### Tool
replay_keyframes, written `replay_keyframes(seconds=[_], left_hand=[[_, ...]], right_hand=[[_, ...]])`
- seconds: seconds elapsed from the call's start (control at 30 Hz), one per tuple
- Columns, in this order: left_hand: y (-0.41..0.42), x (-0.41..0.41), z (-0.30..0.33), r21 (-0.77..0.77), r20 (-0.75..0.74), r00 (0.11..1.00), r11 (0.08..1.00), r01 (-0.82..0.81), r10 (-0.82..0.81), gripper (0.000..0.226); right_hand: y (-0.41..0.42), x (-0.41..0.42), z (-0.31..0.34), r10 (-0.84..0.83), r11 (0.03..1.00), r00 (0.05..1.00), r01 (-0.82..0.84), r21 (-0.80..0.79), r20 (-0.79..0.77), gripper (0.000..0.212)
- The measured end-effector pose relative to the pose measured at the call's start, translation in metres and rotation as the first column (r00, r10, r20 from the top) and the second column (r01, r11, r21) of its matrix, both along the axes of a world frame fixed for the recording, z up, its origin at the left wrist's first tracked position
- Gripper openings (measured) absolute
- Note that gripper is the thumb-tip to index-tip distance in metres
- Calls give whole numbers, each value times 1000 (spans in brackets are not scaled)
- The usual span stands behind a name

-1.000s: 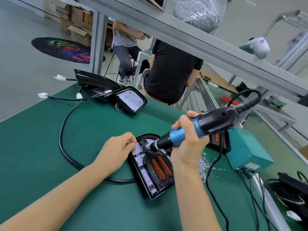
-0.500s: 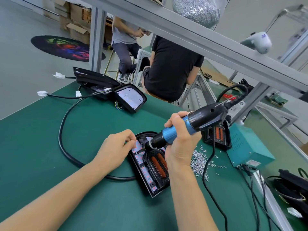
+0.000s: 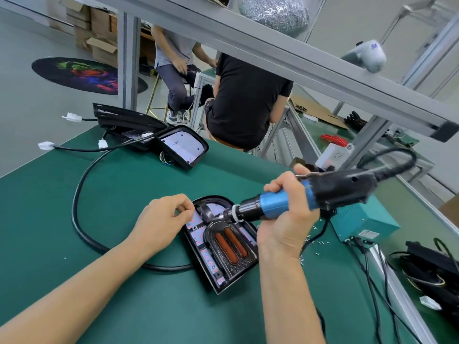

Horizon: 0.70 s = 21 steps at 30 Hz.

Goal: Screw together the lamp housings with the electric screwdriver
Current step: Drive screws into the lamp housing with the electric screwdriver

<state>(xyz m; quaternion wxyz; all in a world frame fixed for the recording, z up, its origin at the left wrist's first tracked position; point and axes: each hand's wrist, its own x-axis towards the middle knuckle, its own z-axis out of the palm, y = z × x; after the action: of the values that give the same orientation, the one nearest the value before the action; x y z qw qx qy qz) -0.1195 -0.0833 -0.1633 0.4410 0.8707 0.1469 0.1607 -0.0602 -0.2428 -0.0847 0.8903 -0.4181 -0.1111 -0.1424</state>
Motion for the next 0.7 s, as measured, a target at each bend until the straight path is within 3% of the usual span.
replay_keyframes(seconds=[0.13, 0.23, 0.33, 0.5, 0.7], left_hand=[[-12, 8, 16, -24, 82, 997, 1000, 8, -6, 16], [-34, 24, 34, -74, 121, 987, 990, 117, -107, 16], [-67, 50, 50, -27, 95, 969, 973, 230, -227, 12], [-124, 99, 61, 129, -137, 883, 876, 465, -448, 11], [-153, 132, 42, 320, -436, 802, 762, 563, -409, 17]], right_hand=[[-51, -7, 11, -121, 983, 992, 117, 140, 21, 23], [-90, -14, 12, -213, 958, 977, 208, 197, 2, 22], [-119, -18, 8, -279, 940, 960, 277, 198, -18, 20], [-146, -21, -5, -351, 921, 936, 352, 165, -41, 19], [-165, -17, -8, -374, 912, 926, 377, 164, -47, 22]])
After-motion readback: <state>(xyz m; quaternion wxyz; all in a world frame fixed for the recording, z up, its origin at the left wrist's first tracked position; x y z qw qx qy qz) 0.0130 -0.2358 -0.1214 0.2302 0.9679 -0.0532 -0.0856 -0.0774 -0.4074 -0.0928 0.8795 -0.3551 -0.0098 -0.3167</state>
